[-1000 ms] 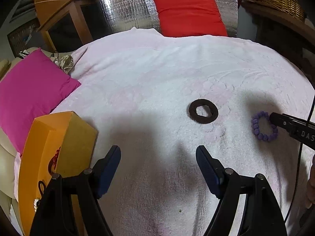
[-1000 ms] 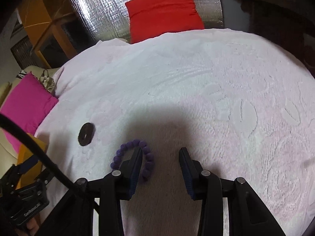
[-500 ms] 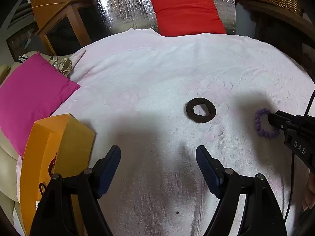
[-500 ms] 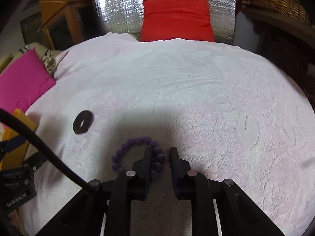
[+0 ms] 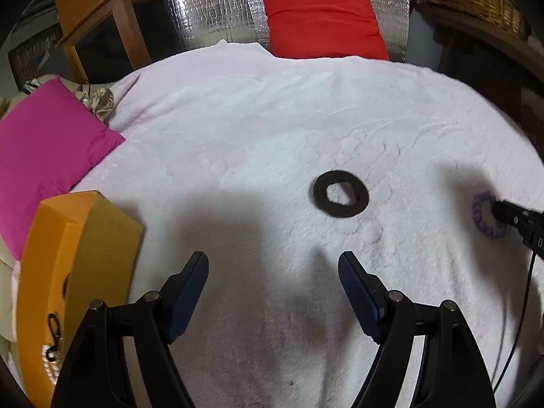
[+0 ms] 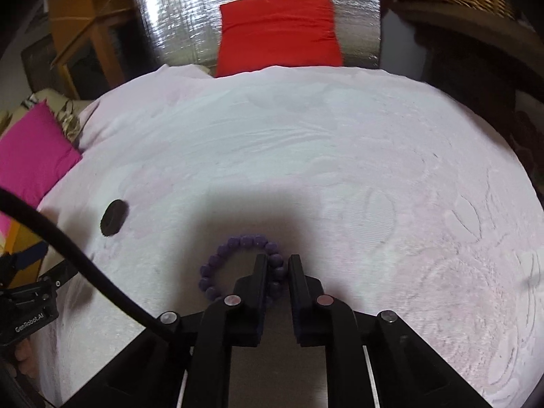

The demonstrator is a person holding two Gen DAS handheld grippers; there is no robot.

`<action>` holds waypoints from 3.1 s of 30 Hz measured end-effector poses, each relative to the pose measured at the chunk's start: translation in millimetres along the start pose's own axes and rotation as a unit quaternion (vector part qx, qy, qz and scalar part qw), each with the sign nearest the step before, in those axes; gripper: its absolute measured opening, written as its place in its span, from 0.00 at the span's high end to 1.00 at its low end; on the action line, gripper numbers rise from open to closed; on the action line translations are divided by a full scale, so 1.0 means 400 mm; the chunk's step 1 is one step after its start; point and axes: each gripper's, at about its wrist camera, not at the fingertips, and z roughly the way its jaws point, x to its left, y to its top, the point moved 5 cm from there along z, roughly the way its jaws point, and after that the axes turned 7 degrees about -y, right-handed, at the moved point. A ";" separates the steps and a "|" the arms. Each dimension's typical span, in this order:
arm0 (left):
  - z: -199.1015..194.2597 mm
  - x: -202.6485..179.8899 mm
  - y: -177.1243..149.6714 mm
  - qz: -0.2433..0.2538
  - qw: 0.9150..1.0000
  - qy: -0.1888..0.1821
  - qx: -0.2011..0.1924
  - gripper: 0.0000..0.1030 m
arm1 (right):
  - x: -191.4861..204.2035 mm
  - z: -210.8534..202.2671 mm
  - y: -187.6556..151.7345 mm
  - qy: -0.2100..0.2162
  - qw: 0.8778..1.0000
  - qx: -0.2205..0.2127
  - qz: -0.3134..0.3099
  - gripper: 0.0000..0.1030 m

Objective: Organize jewelry

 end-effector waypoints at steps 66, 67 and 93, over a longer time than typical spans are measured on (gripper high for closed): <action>-0.042 -0.239 -0.036 0.096 0.971 -0.218 0.017 0.36 | -0.127 -0.032 -0.001 0.084 0.990 0.027 0.111 0.70; -0.041 -0.242 -0.037 0.099 0.971 -0.219 0.017 0.36 | -0.129 -0.034 -0.001 0.084 0.990 0.024 0.111 0.70; -0.021 -0.227 -0.037 0.090 0.967 -0.237 0.030 0.66 | -0.062 -0.013 -0.021 0.049 0.998 0.031 0.027 0.82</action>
